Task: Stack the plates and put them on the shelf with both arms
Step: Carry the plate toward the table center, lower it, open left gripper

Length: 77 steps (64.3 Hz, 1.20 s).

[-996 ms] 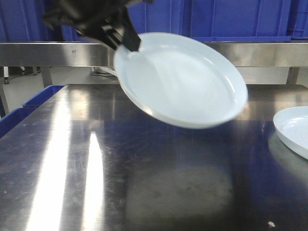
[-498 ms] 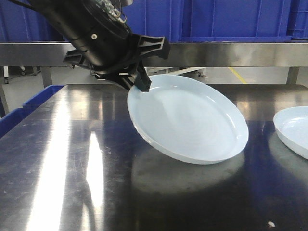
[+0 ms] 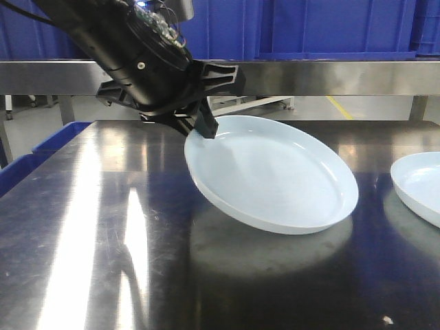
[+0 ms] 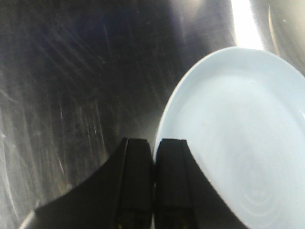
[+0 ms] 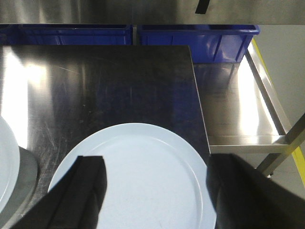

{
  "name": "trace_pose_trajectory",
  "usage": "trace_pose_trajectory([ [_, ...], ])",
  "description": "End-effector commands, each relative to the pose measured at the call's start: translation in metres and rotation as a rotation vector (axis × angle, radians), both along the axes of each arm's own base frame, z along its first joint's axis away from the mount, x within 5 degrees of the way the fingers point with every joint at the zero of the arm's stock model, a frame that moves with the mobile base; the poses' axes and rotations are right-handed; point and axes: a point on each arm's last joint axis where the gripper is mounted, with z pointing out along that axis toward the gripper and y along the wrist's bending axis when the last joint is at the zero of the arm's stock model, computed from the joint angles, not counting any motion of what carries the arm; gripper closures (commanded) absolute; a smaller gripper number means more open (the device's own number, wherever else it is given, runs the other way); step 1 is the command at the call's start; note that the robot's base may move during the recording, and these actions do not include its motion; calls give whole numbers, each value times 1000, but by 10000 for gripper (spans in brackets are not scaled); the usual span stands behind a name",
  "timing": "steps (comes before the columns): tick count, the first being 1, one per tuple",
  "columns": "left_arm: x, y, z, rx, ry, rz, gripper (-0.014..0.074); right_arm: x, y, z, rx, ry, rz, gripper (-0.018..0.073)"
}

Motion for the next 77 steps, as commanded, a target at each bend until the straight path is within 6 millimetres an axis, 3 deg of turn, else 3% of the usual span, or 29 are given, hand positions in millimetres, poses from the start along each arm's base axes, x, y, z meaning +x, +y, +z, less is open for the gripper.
trace_pose_trajectory([
  [1,3,-5,24,-72,-88,5,498,5,2,20,-12,-116,26,10],
  [34,4,-6,16,-57,-67,4,487,5,2,20,-12,-116,26,10],
  [40,4,-6,19,-62,-73,4,414,5,2,20,-12,-116,26,10],
  [49,3,-5,24,-76,-92,6,220,5,2,20,-12,-115,26,10],
  [55,3,-5,25,-77,-94,6,172,5,2,19,-12,-114,25,10],
  [67,-1,-2,40,-100,-122,6,267,4,2,19,-12,-109,24,10],
  [72,-4,4,56,-128,-160,13,370,4,2,19,-12,-109,24,10],
  [77,-8,15,80,-169,-217,31,530,4,2,19,-12,-109,24,10],
])
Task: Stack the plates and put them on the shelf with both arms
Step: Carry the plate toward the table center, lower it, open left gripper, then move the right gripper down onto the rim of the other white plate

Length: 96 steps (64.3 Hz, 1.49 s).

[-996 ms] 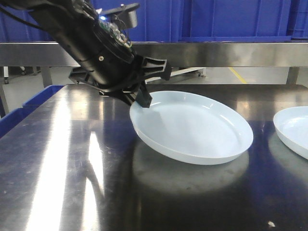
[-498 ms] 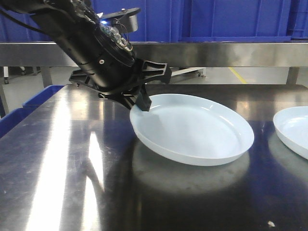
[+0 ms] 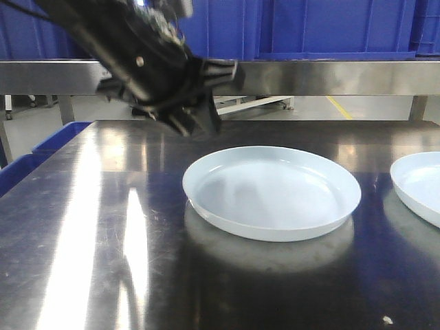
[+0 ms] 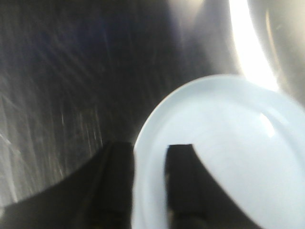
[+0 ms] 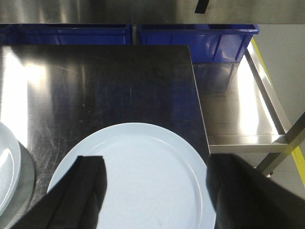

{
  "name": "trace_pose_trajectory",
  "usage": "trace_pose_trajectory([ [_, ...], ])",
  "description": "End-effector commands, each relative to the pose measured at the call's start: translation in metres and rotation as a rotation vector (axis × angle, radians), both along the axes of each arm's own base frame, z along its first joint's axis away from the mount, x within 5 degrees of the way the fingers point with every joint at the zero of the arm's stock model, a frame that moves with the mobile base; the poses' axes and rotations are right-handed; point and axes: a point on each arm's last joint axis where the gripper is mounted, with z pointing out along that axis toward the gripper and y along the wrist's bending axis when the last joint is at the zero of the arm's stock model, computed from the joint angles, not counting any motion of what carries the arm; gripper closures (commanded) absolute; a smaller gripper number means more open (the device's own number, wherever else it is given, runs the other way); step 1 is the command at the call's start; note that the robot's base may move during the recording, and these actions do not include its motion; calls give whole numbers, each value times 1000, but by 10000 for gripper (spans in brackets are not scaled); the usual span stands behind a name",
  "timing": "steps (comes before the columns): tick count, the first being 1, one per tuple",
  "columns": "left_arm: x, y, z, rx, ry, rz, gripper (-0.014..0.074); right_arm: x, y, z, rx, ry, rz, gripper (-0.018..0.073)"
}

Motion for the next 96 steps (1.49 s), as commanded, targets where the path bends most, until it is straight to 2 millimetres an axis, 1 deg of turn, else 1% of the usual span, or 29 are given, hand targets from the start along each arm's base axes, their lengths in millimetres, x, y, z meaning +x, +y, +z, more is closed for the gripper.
trace_pose_trajectory([
  [1,-5,14,66,-148,-190,33,521,4,2,19,-12,-109,24,10],
  [3,-6,18,73,-159,-206,41,498,4,2,19,-12,-109,24,10],
  [4,-8,23,81,-171,-223,49,495,4,2,19,-12,-109,24,10],
  [6,-11,32,94,-192,-254,63,503,4,2,19,-12,-109,24,10],
  [12,-18,60,123,-220,-317,114,510,4,2,19,-12,-109,24,10],
  [13,-21,66,131,-224,-339,121,510,4,2,19,-12,-109,24,10],
  [17,-28,87,146,-208,-392,154,510,4,2,19,-12,-109,24,10],
  [20,-35,103,155,-182,-437,175,510,4,2,19,-12,-109,24,10],
  [21,-40,110,161,-178,-457,183,510,4,2,19,-12,-109,24,10],
  [24,-49,129,168,-154,-496,219,510,4,2,19,-12,-109,24,10],
  [29,-66,152,172,-134,-537,271,510,4,2,19,-12,-109,24,10],
  [31,-76,162,175,-138,-558,297,510,4,2,19,-12,-109,24,10],
  [35,-94,178,172,-137,-583,338,510,4,2,19,-12,-109,24,10],
  [38,-105,186,165,-133,-587,361,510,4,2,19,-12,-109,24,10],
  [41,-122,195,161,-138,-614,385,510,4,2,19,-12,-109,24,10],
  [44,-134,202,152,-134,-625,409,510,4,2,19,-12,-109,24,10],
  [52,-165,214,126,-129,-640,442,510,4,2,19,-12,-109,24,10],
  [55,-174,217,117,-126,-640,449,510,4,2,19,-12,-109,24,10],
  [59,-185,219,100,-121,-632,453,510,4,2,19,-12,-109,24,10],
  [63,-194,221,89,-120,-628,453,510,4,2,19,-12,-108,24,10],
  [70,-206,223,67,-105,-594,452,510,4,1,18,-12,-103,22,10],
  [75,-212,224,58,-94,-598,450,510,4,1,18,-12,-97,20,10],
  [81,-215,225,53,-92,-598,449,510,4,1,18,-12,-95,20,10],
  [90,-216,225,53,-95,-591,450,510,4,1,17,-12,-85,17,15],
  [93,-216,225,53,-95,-591,450,510,3,1,17,-12,-80,15,41],
  [96,-216,225,53,-97,-596,451,510,3,1,16,-13,-71,13,101],
])
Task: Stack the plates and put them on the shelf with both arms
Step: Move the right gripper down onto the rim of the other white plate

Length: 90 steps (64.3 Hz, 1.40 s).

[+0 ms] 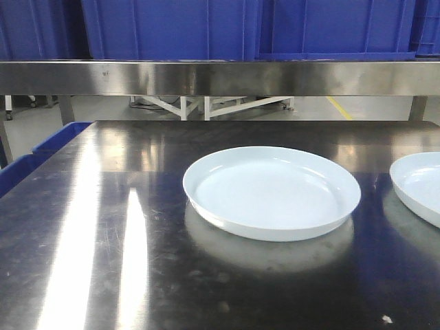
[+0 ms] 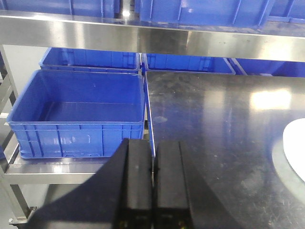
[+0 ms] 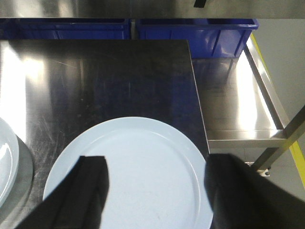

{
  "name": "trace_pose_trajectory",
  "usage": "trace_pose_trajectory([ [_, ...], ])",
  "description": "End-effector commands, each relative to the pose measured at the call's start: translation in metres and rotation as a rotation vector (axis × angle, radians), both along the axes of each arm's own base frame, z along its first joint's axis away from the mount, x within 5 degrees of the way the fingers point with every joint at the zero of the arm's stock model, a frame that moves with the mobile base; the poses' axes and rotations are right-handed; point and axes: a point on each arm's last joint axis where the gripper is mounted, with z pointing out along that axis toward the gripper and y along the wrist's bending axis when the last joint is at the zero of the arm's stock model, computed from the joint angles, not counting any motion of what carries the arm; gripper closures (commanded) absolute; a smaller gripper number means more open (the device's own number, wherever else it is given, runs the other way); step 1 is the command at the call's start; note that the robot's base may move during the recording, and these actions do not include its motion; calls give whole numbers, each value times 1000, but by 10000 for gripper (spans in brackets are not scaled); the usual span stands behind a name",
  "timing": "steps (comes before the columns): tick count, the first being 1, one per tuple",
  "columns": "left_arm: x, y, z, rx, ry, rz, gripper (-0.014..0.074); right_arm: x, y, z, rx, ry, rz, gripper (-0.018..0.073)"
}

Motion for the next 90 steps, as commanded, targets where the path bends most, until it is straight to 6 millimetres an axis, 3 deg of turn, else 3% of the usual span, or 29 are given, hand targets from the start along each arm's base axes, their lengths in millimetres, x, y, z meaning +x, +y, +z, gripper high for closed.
trace_pose_trajectory([
  [1,1,0,17,-26,-101,1,510,4,1,17,-11,-87,17,125],
  [5,1,0,17,-26,-101,1,510,3,1,15,-5,-59,9,300],
  [9,1,0,17,-35,-103,1,510,1,0,12,-5,-25,-1,538],
  [13,1,-1,18,-68,-107,-1,510,0,-1,10,-6,-3,-7,467],
  [25,0,-6,19,-282,-70,-15,512,0,-1,10,-6,-3,-8,510],
  [38,1,-6,20,-290,-83,-13,512,0,-1,10,-6,-4,-7,509],
  [54,2,-1,25,-46,-194,-1,512,1,-1,11,-6,-13,-5,510],
  [82,2,-1,25,-39,-191,0,512,1,-1,11,-6,-13,-5,508],
  [87,2,-1,25,-39,-191,0,512,1,0,11,-5,-15,-4,466],
  [90,2,-1,25,-39,-191,0,512,1,0,12,-5,-21,-3,393],
])
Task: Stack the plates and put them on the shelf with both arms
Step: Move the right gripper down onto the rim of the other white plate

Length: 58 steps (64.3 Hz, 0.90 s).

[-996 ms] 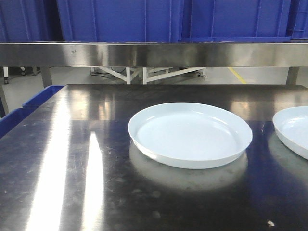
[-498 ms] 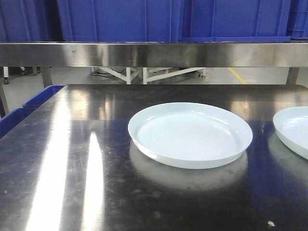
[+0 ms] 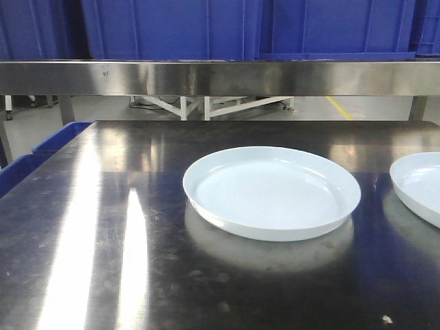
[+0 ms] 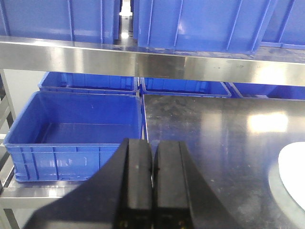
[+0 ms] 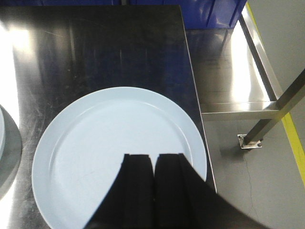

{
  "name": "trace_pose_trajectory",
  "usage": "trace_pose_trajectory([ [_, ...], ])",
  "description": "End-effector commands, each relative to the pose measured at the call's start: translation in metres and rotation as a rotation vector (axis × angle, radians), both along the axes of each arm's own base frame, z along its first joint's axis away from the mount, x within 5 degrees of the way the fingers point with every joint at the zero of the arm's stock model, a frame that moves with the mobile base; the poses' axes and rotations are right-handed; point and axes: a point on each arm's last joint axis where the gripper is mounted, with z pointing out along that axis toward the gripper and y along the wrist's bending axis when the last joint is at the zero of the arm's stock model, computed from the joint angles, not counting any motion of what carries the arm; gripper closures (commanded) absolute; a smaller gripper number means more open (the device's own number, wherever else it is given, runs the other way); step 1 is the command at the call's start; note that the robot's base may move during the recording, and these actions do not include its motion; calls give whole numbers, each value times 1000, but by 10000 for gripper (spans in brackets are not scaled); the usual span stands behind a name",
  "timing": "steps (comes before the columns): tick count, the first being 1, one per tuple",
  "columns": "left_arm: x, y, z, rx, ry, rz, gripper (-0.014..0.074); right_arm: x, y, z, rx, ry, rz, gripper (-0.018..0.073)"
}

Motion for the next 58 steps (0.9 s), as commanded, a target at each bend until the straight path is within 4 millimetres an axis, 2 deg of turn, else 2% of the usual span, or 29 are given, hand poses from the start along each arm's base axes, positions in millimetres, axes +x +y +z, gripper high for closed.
trace_pose_trajectory([
  [1,1,0,18,-21,-111,1,512,6,2,19,-12,-119,26,368],
  [8,1,0,18,-21,-111,1,512,10,3,20,-11,-144,37,174],
  [13,1,0,18,-21,-111,1,512,13,3,19,-11,-142,41,124],
  [29,1,0,18,-21,-111,1,512,19,1,7,-15,-34,23,125],
  [42,1,0,18,-21,-111,1,512,34,-3,-3,-40,27,15,125],
  [58,1,0,18,-21,-111,1,512,60,-29,-4,-37,88,-104,125],
])
